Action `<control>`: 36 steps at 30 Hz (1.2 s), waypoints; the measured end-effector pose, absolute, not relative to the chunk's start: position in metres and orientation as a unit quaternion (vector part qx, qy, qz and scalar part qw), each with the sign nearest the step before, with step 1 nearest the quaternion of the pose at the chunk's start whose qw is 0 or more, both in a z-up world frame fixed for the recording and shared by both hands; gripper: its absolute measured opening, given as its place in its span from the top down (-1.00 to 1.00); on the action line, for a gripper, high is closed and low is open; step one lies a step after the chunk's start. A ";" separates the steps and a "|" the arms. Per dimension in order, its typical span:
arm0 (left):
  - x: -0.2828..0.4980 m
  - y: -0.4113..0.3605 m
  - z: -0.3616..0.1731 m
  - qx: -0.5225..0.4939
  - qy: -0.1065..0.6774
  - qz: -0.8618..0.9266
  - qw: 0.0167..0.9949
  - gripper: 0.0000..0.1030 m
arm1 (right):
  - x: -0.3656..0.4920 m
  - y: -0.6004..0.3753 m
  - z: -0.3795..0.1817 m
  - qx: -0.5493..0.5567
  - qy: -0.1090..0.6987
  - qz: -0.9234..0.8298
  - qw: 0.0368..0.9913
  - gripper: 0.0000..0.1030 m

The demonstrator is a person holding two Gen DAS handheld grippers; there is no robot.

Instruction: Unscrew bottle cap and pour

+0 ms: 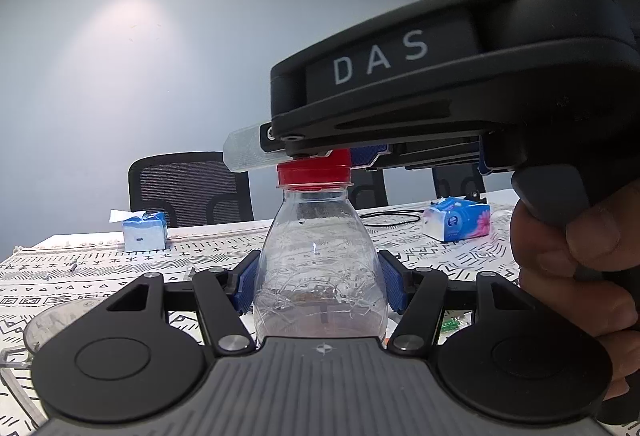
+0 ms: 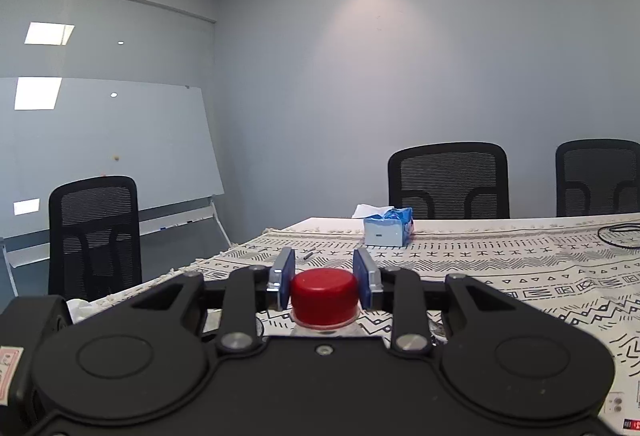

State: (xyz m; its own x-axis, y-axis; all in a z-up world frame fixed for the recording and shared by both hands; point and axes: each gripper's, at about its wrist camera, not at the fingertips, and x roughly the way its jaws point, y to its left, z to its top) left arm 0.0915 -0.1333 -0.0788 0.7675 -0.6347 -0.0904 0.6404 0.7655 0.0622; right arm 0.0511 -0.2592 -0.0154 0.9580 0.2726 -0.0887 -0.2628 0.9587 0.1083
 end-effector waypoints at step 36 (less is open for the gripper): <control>0.092 -0.134 -0.080 0.036 0.042 -0.357 0.932 -0.12 | 0.063 -0.286 0.004 -0.004 0.080 0.254 0.964 0.06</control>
State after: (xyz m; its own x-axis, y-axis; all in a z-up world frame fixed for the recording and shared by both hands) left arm 0.0924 -0.1342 -0.0801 0.7411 -0.6633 -0.1037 0.6694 0.7420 0.0377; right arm 0.0627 -0.2863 0.0037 0.8583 0.4884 -0.1573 -0.4898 0.8712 0.0324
